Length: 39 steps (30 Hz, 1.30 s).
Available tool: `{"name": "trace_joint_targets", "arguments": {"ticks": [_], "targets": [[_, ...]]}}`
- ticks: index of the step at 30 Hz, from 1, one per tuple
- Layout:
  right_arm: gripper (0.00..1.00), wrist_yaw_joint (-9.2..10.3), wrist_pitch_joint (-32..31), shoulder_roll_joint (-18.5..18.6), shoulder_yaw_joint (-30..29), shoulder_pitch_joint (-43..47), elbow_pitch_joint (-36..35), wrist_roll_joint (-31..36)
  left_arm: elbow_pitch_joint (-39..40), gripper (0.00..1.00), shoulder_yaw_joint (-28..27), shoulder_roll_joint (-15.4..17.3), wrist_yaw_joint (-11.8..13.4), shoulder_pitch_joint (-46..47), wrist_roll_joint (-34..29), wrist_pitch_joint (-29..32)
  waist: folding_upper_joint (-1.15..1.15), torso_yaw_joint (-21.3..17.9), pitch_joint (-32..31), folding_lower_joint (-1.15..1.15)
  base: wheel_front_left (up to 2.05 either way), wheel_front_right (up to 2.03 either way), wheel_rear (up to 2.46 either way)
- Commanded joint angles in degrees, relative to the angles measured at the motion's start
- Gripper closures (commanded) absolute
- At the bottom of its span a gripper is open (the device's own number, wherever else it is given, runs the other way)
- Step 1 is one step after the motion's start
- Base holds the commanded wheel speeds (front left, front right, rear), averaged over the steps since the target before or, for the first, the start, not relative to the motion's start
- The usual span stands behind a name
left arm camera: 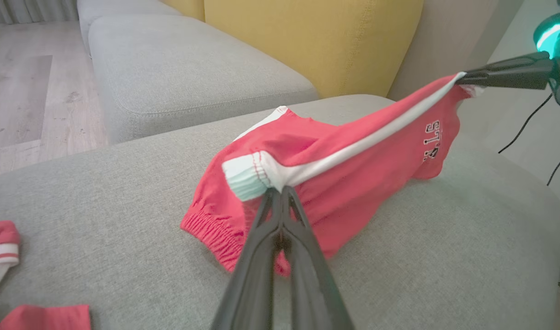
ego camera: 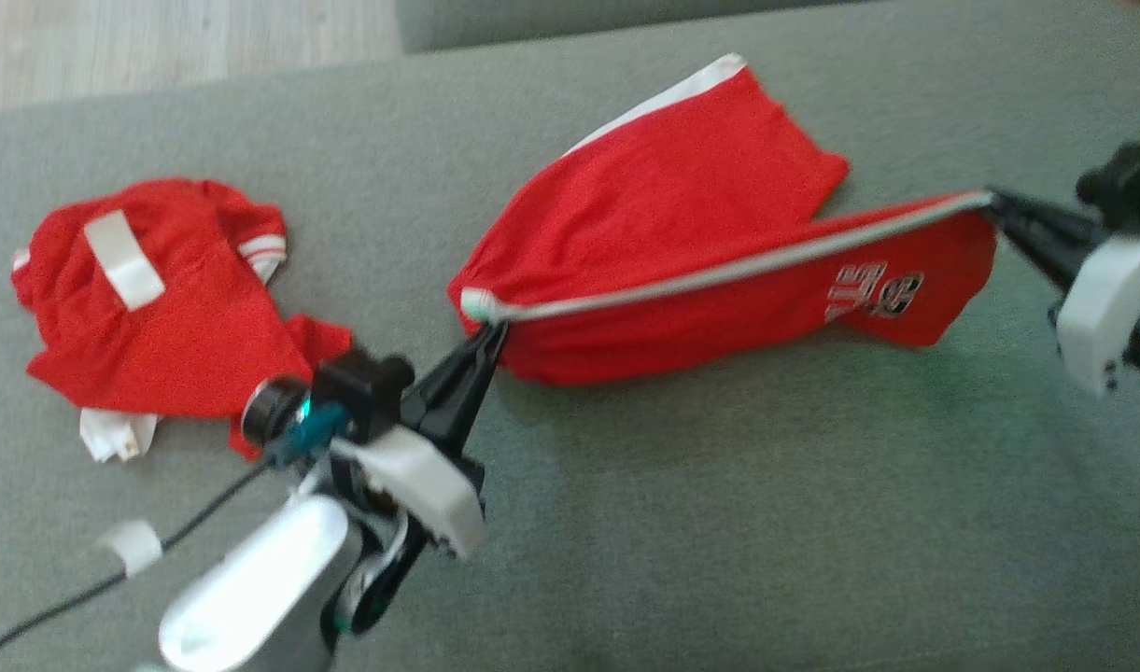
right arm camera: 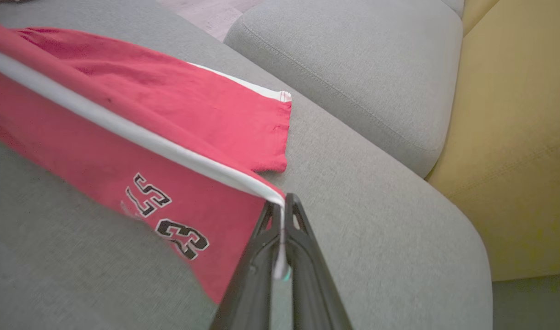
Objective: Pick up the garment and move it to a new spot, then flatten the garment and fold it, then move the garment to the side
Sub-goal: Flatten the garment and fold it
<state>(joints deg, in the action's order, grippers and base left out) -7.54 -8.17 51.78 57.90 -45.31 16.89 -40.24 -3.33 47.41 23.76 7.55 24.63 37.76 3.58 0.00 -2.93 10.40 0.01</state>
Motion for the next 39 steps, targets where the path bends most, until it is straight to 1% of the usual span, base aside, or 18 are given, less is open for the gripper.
{"name": "trace_joint_targets", "arguments": {"ticks": [1, 5, 9, 13, 17, 22, 27, 28, 29, 30, 35, 39], "targets": [[1.00, 0.05, -0.4, 1.3, -1.5, -1.4, 0.6, 1.0, 0.5, 1.00, -3.3, 0.9, -0.2, 3.8, -0.2, 0.4, 0.00, 1.8, 2.4, -0.01, 0.00, 0.00, 0.00], [1.00, 0.05, -0.7, -0.6, -1.7, -6.2, 2.9, 3.5, -2.4, 1.00, -3.5, -0.6, -1.5, 8.5, 0.1, 1.8, 0.00, 3.8, 6.0, -0.01, 0.00, 0.00, 0.00], [1.00, 0.05, -0.5, -2.0, 0.1, -11.9, 6.1, 5.8, -6.0, 1.00, -3.3, -2.2, -2.4, 13.4, -0.4, 3.2, 0.00, 6.3, 9.9, -0.01, 0.00, 0.00, 0.00], [1.00, 0.05, 0.1, -3.2, 3.3, -17.7, 9.7, 7.4, -10.2, 1.00, -2.8, -4.1, -3.4, 17.4, -1.1, 3.4, 0.00, 9.1, 13.3, -0.01, 0.00, 0.00, 0.00], [1.00, 0.05, 0.8, -3.6, 8.2, -22.4, 13.6, 7.7, -14.0, 1.00, -2.1, -6.5, -4.8, 20.4, -1.4, 2.7, 0.00, 11.5, 15.7, -0.01, 0.00, 0.00, 0.00], [1.00, 0.05, 2.0, -4.4, 12.4, -27.2, 18.3, 6.9, -18.7, 1.00, -1.8, -9.2, -6.2, 23.5, -1.4, 1.1, 0.00, 13.1, 17.6, -0.01, 0.00, 0.00, 0.00], [1.00, 0.05, 4.2, -5.3, 14.2, -30.9, 22.2, 7.1, -22.8, 1.00, -1.4, -11.6, -7.3, 26.3, -1.7, -0.4, 0.00, 13.9, 19.2, -0.01, 0.00, 0.00, 0.00], [0.00, 0.05, 5.3, -5.7, 14.3, -31.5, 23.0, 7.1, -23.6, 0.82, -1.4, -12.0, -7.4, 26.7, -1.7, -0.6, 0.00, 13.9, 19.4, -0.01, 0.00, 0.00, 0.00], [0.00, 0.05, 5.4, -6.1, 14.4, -31.8, 24.1, 6.7, -24.3, 0.33, -1.3, -12.3, -7.4, 27.1, -1.8, -0.8, 0.00, 13.9, 19.5, -0.01, 0.00, 0.00, 0.00], [0.00, 0.05, 5.6, -6.5, 14.5, -32.0, 25.0, 6.8, -24.9, 0.00, -1.3, -12.5, -7.3, 27.4, -2.0, -1.3, 0.00, 13.9, 19.6, -0.01, 0.00, 0.00, 0.00], [0.00, 0.05, 9.1, -9.0, 14.0, -33.1, 31.4, 6.8, -27.6, 0.00, -2.2, -12.8, -7.1, 28.2, -1.9, -3.9, 0.00, 13.1, 18.5, -0.01, 0.00, 0.00, 0.00], [0.00, 0.05, 14.9, -12.2, 9.5, -32.0, 37.5, 4.6, -28.3, 0.00, -4.4, -12.2, -5.8, 28.2, -1.4, -7.9, 0.00, 11.8, 15.9, -0.01, 0.00, 0.00, 0.00]]}}
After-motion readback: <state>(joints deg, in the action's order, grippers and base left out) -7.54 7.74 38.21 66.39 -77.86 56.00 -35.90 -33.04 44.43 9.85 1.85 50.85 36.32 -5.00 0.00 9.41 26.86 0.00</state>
